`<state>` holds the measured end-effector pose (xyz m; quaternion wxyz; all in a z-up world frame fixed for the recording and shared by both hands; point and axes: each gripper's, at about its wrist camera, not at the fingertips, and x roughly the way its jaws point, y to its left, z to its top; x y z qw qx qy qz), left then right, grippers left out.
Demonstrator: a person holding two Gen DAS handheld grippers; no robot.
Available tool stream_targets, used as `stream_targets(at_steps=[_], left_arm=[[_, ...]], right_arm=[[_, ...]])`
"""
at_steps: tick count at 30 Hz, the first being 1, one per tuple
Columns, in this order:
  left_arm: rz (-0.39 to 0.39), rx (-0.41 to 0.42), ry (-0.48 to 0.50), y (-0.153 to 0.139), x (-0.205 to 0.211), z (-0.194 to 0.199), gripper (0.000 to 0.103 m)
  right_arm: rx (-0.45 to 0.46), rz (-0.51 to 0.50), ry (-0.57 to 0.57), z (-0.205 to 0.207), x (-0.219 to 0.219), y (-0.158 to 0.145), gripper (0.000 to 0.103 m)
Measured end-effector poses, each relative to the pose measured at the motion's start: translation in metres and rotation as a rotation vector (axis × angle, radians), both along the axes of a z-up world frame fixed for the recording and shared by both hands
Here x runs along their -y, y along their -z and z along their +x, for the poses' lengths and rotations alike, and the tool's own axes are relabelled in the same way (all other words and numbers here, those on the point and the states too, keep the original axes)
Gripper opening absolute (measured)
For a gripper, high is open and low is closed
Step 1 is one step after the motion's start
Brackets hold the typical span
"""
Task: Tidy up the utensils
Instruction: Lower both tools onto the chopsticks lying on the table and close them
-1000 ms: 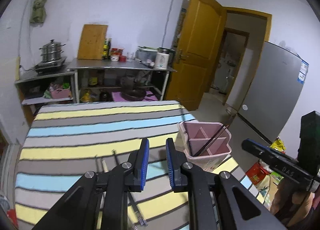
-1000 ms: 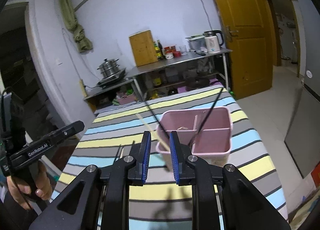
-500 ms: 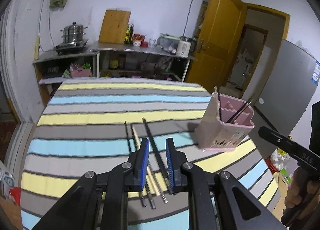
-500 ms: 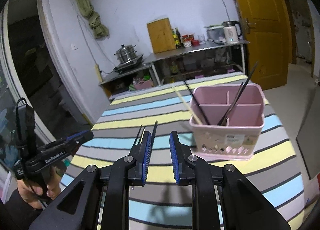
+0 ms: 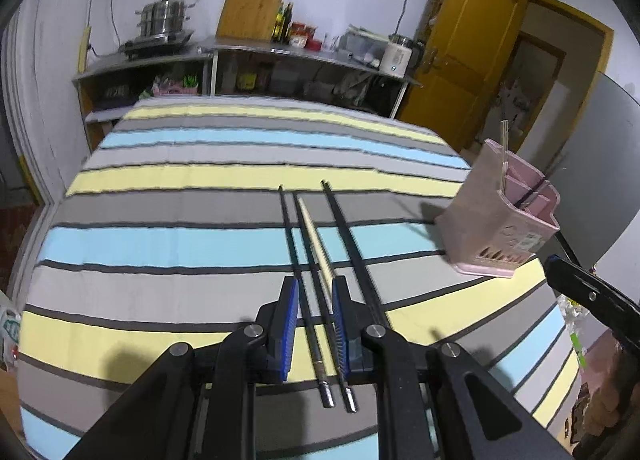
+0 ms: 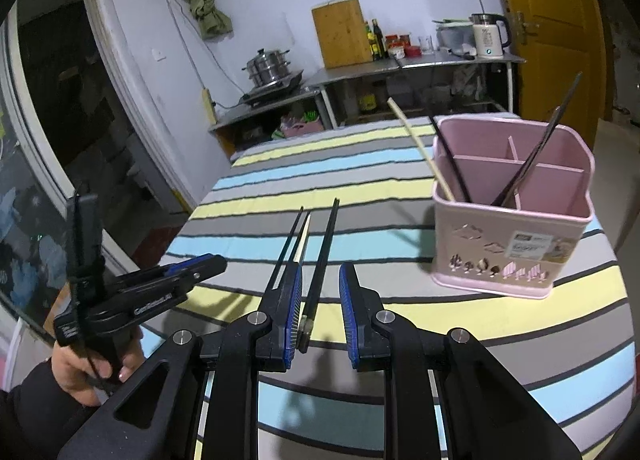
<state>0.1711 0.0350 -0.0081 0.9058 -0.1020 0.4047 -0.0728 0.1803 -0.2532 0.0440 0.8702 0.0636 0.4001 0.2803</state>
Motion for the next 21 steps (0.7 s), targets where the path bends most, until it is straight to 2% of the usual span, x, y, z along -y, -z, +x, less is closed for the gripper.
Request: stream_targets(at_steps=[14, 21], left_arm=[[0.045, -0.082, -0.009, 0.048, 0.000, 0.074, 0.016], [0.052, -0.085, -0.002, 0.062, -0.001, 0.094, 0.017]], right_arm=[[-0.072, -0.048, -0.040, 0.028, -0.033, 0.037, 0.020], [-0.105, -0.075, -0.042, 0.048, -0.052, 0.056, 0.020]])
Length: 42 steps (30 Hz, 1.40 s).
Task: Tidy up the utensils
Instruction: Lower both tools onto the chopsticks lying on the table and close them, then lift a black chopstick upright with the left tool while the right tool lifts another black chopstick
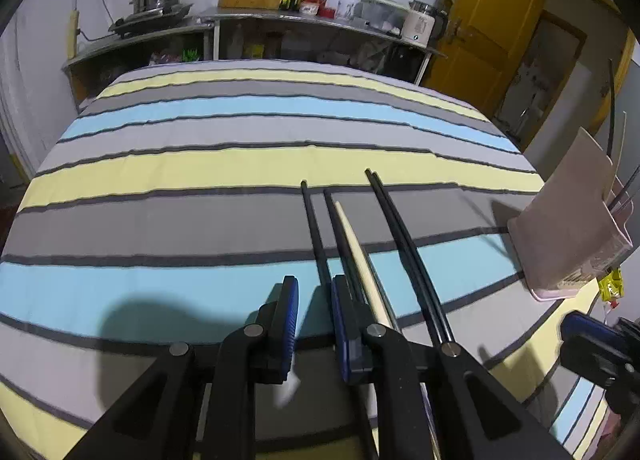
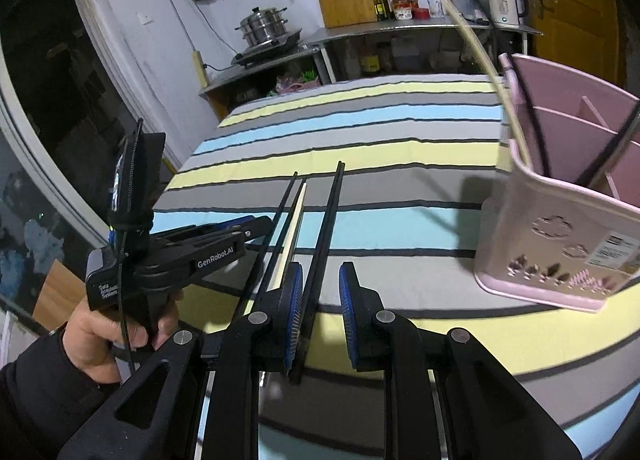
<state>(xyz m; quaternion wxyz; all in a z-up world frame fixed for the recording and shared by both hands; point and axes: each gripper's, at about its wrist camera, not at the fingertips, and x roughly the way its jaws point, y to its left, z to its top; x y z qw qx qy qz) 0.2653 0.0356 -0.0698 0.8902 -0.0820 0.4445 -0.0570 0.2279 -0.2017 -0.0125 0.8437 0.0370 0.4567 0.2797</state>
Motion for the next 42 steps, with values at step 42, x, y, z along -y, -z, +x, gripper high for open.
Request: stream_targets(at_steps=[42], left_arm=[[0.074, -0.021, -0.021, 0.004, -0.002, 0.027, 0.015]], right_arm=[[-0.075, -0.175, 0.031, 0.093, -0.059, 0.059, 0.019]])
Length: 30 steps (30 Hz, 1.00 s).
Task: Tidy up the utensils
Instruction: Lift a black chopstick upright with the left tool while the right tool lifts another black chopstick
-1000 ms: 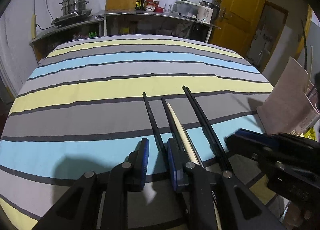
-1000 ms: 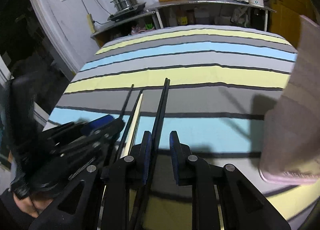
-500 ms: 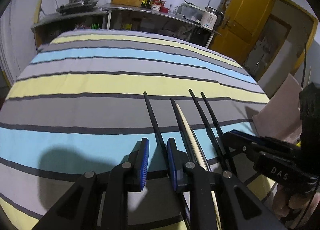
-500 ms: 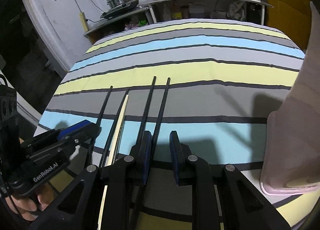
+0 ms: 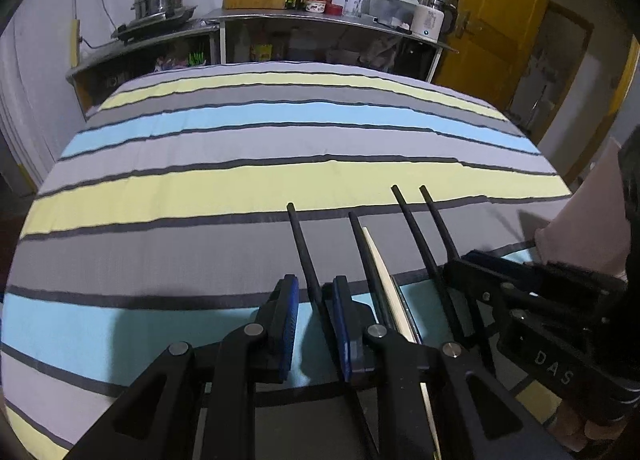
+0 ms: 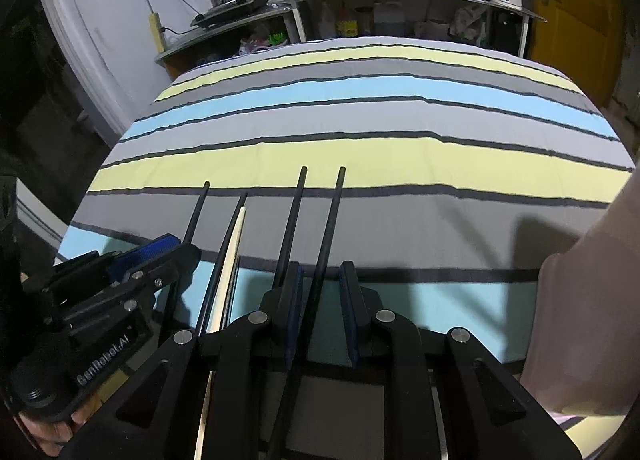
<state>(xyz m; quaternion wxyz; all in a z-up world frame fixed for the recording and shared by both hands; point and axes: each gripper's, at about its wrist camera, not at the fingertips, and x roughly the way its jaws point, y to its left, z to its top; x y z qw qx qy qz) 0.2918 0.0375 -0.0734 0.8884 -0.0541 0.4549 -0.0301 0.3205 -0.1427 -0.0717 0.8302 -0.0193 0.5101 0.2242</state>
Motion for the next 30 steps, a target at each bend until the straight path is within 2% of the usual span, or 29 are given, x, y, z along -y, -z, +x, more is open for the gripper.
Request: stream_targets(at_steps=[4, 10, 17, 30], left_arm=[[0.002, -0.013, -0.010, -0.001, -0.003, 0.005, 0.009], [-0.087, -0.008, -0.015, -0.008, -0.016, -0.002, 0.005], [-0.147, 0.062, -0.006, -0.047, -0.029, -0.025, 0.005], [-0.156, 0.183, 0.043, -0.125, -0.026, -0.072, 0.005]], right_arm=[[0.016, -0.040, -0.011, 0.004, -0.006, 0.001, 0.009], [-0.001, 0.012, -0.019, 0.001, 0.000, -0.006, 0.006], [0.053, 0.056, -0.039, -0.019, 0.004, -0.036, 0.005], [0.182, 0.143, -0.035, -0.058, 0.032, -0.112, 0.005]])
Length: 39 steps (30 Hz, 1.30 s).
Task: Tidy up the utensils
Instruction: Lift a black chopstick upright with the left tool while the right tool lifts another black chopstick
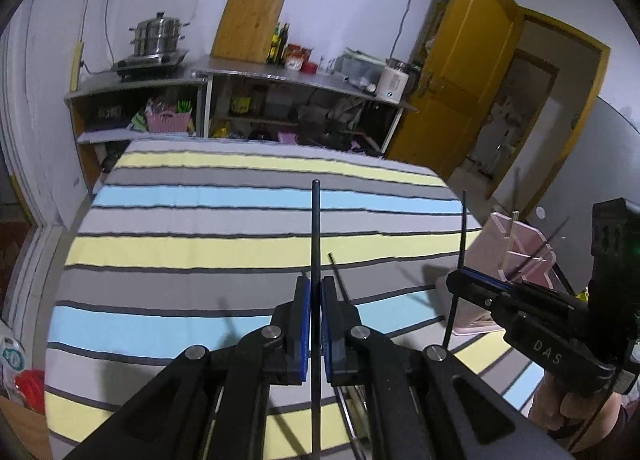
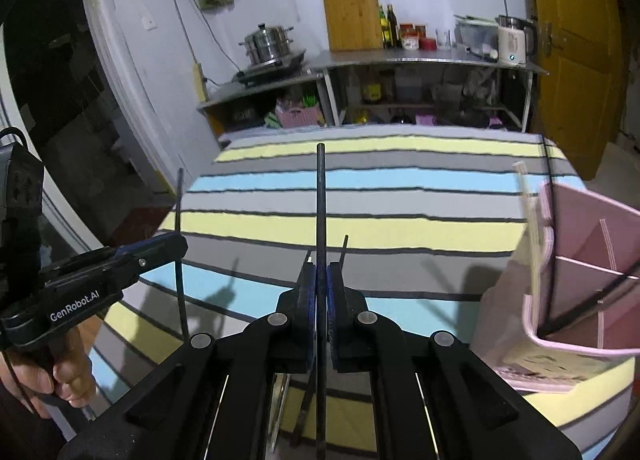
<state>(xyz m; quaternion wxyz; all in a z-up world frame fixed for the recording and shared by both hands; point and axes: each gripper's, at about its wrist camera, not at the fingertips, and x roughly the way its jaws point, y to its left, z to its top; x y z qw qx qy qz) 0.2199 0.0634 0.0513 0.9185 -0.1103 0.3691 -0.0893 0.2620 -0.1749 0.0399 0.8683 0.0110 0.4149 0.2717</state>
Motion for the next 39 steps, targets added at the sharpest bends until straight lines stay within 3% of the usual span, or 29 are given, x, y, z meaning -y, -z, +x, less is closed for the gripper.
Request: stream_targets(at_steps=[20, 33, 39], left_arm=[[0.004, 0.105, 0.070, -0.069, 0.033, -0.054, 0.005], [-0.030, 0.053, 0.201, -0.057, 0.101, -0.056, 0.005], [-0.052, 0.061, 0.253, -0.069, 0.135, -0.041, 0.005]], right_arm=[[0.099, 0.096, 0.063, -0.044, 0.055, -0.059, 0.005], [0.101, 0.111, 0.142, -0.063, 0.109, -0.065, 0.005], [0.115, 0.118, 0.204, -0.062, 0.139, -0.072, 0.005]])
